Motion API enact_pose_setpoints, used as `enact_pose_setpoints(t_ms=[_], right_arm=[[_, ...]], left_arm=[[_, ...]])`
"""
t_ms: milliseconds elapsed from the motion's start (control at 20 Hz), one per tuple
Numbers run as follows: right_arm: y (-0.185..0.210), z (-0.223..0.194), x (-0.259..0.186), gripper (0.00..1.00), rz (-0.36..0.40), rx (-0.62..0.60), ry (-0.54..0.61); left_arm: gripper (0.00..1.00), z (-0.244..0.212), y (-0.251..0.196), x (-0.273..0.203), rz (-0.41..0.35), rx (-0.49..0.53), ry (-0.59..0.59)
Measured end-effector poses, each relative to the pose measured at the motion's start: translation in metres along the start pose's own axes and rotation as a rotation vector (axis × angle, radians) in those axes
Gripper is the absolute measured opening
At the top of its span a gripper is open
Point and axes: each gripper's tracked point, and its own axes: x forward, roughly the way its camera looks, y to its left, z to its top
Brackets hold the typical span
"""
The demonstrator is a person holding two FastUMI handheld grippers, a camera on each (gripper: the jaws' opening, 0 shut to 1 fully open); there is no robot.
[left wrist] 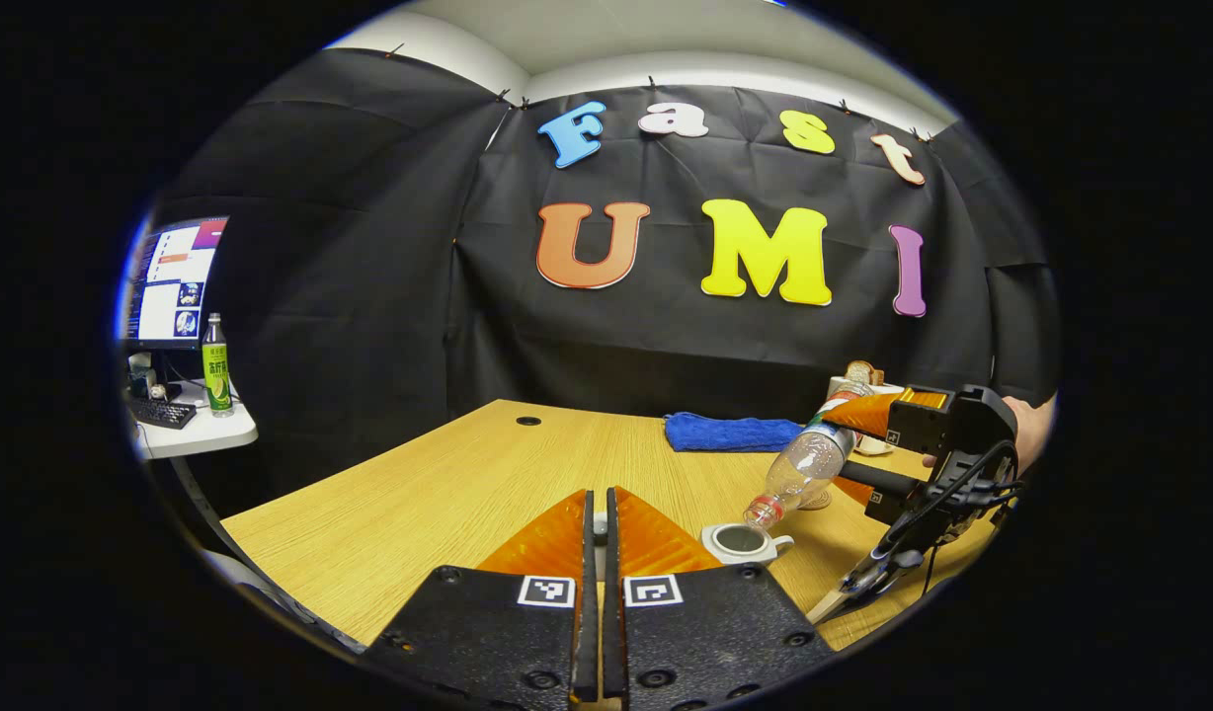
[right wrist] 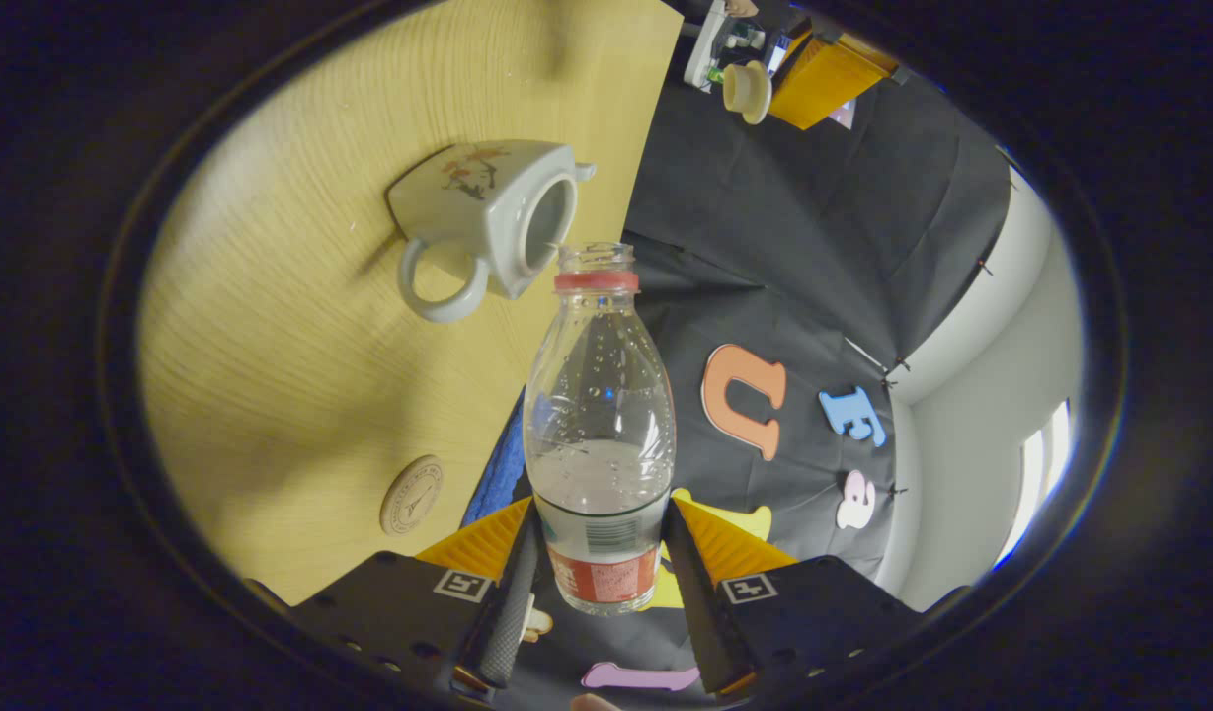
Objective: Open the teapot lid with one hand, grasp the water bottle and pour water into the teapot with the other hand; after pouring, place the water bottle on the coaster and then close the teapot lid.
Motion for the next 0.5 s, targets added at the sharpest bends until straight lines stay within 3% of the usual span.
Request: enact_pose_setpoints(t_ms=[500], right_arm=[[-0.0082,0.0033,-0.0001,0.7,-0.013,-0.065,-0.012]], left_arm=[[0.04,-0.0006,0.0003,-0.0001,-0.003,-0.001,0.0]])
